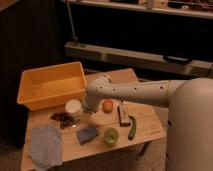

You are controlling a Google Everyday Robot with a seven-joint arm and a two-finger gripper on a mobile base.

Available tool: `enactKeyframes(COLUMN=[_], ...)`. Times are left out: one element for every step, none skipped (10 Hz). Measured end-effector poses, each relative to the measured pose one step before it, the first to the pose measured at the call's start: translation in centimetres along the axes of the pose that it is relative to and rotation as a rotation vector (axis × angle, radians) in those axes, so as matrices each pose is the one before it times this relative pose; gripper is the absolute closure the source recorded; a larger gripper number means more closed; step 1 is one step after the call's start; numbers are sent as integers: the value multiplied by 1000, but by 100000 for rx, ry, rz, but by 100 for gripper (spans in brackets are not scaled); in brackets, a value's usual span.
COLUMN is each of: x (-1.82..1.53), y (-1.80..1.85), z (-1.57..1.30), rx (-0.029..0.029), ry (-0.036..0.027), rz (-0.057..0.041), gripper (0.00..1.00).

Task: Place fork in plastic cup

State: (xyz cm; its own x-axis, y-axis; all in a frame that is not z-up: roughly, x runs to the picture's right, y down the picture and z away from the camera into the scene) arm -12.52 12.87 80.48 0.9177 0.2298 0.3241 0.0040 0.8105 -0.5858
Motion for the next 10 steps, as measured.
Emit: enactKeyframes(x=[579,507,108,498,353,211,-8,-148,-33,-26], y=[32,-2,-54,49,125,196,179,203,63,33], z=[1150,1043,566,690,522,464,442,507,293,457], rx=[-2531,-1962,-1213,-1774,-1232,-1032,-964,-1111,-430,-56], ry=[-77,227,-83,178,-145,-11,-207,-363,-91,-199], rz=[815,575,143,225,-208,-433,-583,-515,73,667], gripper=[35,35,35,35,35,35,35,35,35,39])
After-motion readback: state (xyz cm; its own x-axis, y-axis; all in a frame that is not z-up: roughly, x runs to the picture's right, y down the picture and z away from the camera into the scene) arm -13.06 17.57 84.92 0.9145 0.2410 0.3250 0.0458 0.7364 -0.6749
